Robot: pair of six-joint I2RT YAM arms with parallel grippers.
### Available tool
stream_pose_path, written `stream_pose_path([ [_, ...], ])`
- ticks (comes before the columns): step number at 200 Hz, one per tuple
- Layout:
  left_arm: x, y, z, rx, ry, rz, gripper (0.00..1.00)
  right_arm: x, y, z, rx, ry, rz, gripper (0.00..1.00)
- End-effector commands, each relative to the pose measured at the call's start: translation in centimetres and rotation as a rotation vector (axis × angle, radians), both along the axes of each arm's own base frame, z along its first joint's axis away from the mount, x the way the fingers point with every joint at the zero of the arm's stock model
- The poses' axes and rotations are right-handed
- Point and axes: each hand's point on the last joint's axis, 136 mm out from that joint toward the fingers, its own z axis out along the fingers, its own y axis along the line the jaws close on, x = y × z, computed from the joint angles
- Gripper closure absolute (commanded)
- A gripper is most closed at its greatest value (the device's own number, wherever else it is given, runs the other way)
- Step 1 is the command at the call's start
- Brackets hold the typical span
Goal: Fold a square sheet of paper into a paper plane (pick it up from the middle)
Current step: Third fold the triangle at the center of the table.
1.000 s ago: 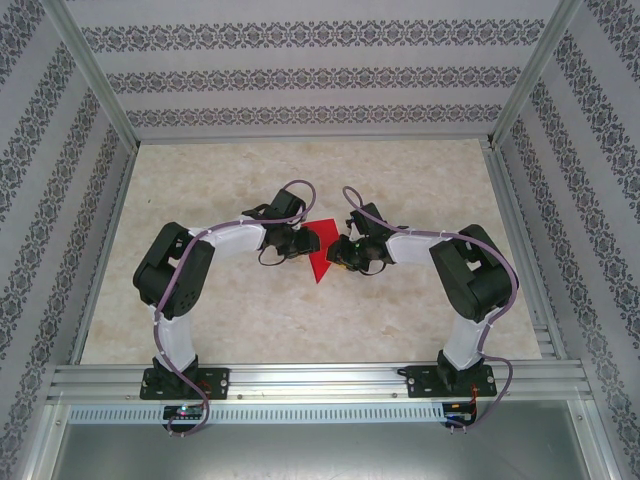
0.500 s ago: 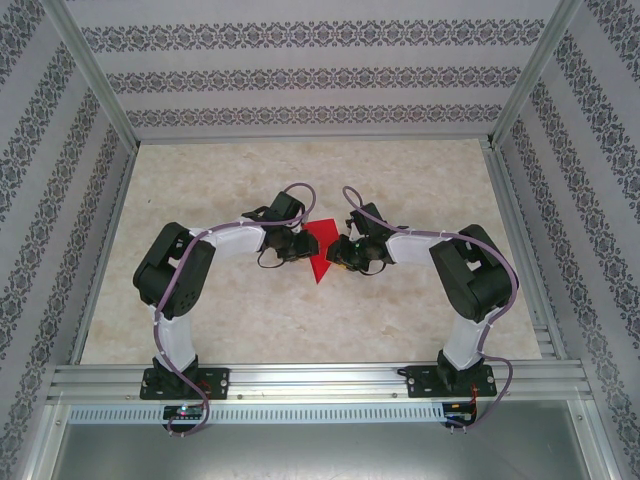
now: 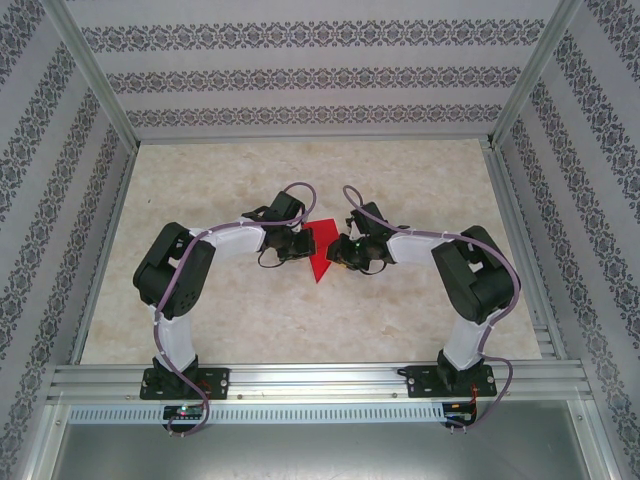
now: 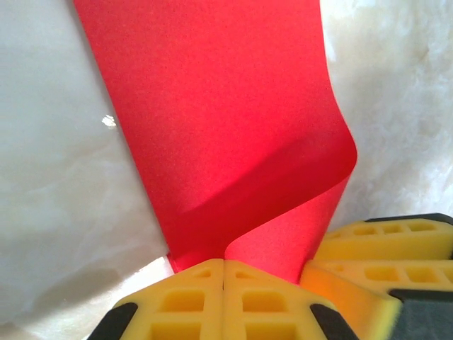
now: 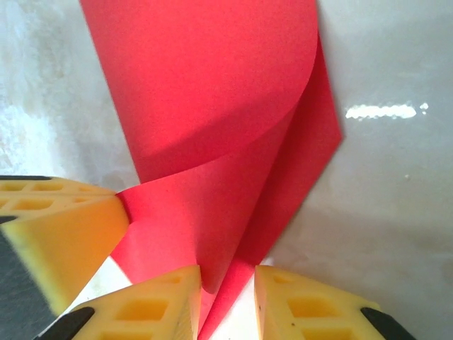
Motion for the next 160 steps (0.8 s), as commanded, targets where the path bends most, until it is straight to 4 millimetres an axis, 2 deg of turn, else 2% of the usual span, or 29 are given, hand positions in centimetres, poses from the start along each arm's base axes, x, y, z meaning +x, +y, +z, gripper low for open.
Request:
stream_pose_path([
  [1,0.2,-0.3,-0.2,0.025,-0.02,-0.023,0.96,0.3,0.5,1.9,0.039,-0.055,0.024,0.74],
  [43,0.3,-0.5,-0.4,0.023,-0.017,-0.031,0.96,0.2,0.7,3.0,0.069,-0.082,0.03,0.77],
  [78,0.4,-0.6,-0.5,0.018,-0.017,-0.031,0.96,-0.3,2.2,3.8,0.125,-0.095,0.083,0.79],
  [117,0.6,-0.9,-0.7,0.015,-0.018,-0.04,0.96,-1.3,4.1,3.0,0.153,-0.066,0.138,0.85],
  [160,0.8,-1.2,-0.7,0.013,-0.027,-0.053,0.96,-1.8,4.2,1.8,0.149,-0.038,0.139,0.89],
])
